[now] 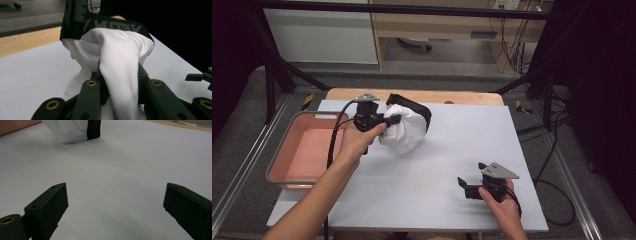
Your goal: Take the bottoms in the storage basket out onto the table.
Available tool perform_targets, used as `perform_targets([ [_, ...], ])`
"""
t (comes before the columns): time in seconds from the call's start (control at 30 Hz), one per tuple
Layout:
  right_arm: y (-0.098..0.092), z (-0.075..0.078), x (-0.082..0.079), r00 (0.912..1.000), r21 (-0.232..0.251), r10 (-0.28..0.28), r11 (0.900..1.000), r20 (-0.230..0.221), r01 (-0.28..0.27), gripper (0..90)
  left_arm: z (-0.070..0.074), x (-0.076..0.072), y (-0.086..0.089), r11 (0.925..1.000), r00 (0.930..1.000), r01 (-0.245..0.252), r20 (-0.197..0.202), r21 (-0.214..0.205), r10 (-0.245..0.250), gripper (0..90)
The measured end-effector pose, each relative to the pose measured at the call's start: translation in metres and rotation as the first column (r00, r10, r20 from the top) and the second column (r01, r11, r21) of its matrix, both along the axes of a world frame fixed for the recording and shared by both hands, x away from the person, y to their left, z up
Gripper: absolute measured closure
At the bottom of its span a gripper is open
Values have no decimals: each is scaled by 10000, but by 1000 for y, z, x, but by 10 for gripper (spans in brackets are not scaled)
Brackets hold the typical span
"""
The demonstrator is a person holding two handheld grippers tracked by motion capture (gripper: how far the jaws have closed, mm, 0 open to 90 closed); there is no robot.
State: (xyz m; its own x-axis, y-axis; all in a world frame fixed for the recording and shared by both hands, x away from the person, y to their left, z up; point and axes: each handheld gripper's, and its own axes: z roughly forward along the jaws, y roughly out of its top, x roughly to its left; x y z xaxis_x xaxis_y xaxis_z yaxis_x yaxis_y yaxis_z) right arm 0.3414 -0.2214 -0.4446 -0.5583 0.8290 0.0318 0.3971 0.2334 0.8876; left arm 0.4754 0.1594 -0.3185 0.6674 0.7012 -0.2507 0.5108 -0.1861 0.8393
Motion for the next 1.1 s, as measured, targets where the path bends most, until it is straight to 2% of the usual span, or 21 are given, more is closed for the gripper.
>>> perform_targets([
  [1.1, 0, 0, 0, 10000, 14, -13, 10000, 22, 13, 58, -8, -1, -10, 9998, 9997, 175, -193, -56, -176, 730],
])
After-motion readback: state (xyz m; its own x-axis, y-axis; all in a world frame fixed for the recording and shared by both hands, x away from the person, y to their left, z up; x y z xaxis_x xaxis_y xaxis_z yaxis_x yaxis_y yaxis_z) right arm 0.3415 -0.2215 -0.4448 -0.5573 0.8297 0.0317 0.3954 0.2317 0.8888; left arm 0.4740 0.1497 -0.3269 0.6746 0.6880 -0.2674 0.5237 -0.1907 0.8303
